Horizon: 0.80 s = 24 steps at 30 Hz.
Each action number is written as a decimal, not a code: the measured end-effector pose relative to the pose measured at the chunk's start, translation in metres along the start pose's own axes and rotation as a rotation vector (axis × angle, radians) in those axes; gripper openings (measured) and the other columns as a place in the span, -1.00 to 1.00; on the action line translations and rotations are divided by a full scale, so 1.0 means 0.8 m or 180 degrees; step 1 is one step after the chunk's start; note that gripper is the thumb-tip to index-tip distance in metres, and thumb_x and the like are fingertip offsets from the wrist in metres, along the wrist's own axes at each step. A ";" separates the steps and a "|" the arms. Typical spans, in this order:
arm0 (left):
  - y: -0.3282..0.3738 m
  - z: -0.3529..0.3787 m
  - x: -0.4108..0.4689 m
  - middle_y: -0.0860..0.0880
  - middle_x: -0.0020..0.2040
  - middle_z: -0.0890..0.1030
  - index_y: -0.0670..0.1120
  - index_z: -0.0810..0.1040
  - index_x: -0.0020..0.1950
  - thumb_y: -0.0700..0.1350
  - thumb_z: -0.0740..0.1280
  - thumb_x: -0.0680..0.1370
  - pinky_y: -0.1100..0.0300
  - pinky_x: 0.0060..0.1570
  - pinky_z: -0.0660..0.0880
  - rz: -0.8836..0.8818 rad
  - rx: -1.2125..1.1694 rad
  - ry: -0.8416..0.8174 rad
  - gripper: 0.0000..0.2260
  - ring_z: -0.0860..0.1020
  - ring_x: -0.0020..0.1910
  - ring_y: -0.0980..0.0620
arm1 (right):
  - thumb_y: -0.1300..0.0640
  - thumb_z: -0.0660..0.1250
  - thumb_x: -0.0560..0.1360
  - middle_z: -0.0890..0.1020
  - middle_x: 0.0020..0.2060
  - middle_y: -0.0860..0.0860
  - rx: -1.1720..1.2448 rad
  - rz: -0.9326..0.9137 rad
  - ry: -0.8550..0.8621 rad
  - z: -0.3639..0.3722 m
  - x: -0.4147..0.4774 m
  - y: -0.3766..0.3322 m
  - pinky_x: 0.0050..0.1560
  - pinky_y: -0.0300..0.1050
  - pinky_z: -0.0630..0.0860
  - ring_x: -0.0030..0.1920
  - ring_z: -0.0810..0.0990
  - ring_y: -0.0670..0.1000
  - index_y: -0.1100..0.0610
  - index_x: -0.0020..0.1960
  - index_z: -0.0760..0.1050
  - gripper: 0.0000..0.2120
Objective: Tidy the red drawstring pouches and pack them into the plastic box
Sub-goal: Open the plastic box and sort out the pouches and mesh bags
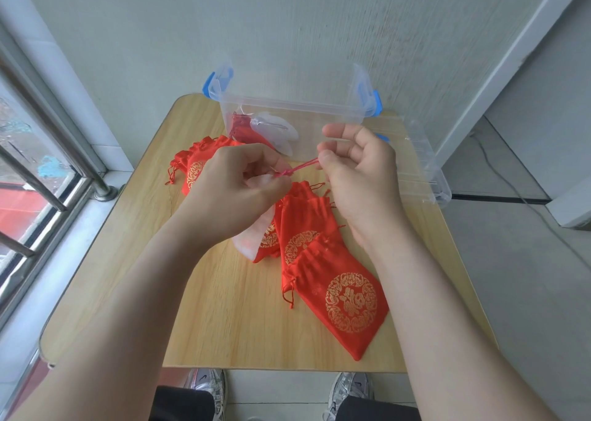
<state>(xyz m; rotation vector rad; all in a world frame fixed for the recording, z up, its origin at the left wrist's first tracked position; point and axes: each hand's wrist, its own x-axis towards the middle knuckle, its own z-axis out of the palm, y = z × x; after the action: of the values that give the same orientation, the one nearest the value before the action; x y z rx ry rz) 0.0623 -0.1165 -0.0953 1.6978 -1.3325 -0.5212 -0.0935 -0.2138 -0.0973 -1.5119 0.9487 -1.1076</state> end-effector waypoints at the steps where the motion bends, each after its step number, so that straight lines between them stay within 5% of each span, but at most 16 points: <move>1: -0.001 0.000 0.000 0.07 -0.21 0.66 0.06 0.71 -0.03 -0.04 0.50 0.59 0.03 0.01 0.58 0.0064 0.0024 -0.0003 -0.98 0.64 -0.13 0.05 | 0.35 0.36 0.62 0.73 -0.09 -0.03 -0.0113 -0.0082 0.0049 0.001 0.001 0.002 -0.18 -0.29 0.56 -0.15 0.70 -0.07 -0.06 0.07 0.61 -0.70; 6: -0.004 0.003 0.003 0.10 -0.14 0.72 0.04 0.71 -0.04 0.03 0.46 0.63 -0.06 0.07 0.60 0.0080 0.0129 0.0034 -0.90 0.68 -0.07 0.10 | 0.40 0.35 0.58 0.73 -0.12 -0.09 -0.0518 -0.0397 0.0494 0.006 0.001 0.006 0.08 -0.04 0.69 -0.09 0.73 -0.11 -0.09 -0.04 0.62 -0.63; 10: -0.002 0.013 0.002 0.07 -0.18 0.73 0.02 0.72 -0.10 0.00 0.47 0.62 -0.01 0.03 0.59 0.0006 0.0030 0.0124 -0.87 0.67 -0.12 0.08 | 0.29 0.39 0.59 0.73 -0.12 -0.09 -0.0561 -0.0645 0.0630 0.007 0.002 0.006 0.03 0.04 0.69 -0.12 0.74 -0.05 -0.02 -0.01 0.62 -0.80; 14: -0.002 0.020 0.006 -0.06 -0.15 0.73 -0.05 0.72 -0.09 -0.03 0.46 0.63 -0.04 0.02 0.62 -0.0224 -0.0481 0.0492 -0.86 0.68 -0.12 -0.02 | 0.08 0.36 0.54 0.74 -0.11 -0.06 -0.0796 -0.0195 -0.0006 0.014 -0.004 0.011 0.02 0.14 0.70 -0.13 0.76 -0.02 -0.09 0.09 0.60 -0.85; 18: -0.002 0.017 0.012 -0.12 -0.06 0.76 -0.10 0.74 -0.02 -0.03 0.48 0.62 -0.12 0.06 0.62 -0.0545 -0.1276 0.0810 -0.85 0.72 0.00 -0.13 | -0.04 0.45 0.40 0.74 -0.25 -0.15 -0.0997 0.0136 -0.1060 0.016 -0.019 0.000 -0.08 -0.14 0.62 -0.19 0.71 -0.19 0.02 -0.03 0.71 -0.79; 24: -0.001 0.014 0.014 -0.27 -0.03 0.74 -0.18 0.73 -0.02 -0.03 0.57 0.54 -0.35 0.12 0.64 -0.0604 -0.2000 0.0954 -0.79 0.72 0.04 -0.32 | 0.02 0.62 0.48 0.79 -0.20 -0.04 -0.0713 -0.0037 -0.1328 0.027 -0.031 -0.009 0.05 0.13 0.72 -0.13 0.78 -0.06 0.06 0.01 0.74 -0.82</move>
<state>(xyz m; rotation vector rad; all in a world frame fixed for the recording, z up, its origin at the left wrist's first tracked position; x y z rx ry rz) 0.0580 -0.1307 -0.0998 1.3102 -0.6934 -0.6781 -0.0792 -0.1829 -0.0966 -1.8415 0.7892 -0.6672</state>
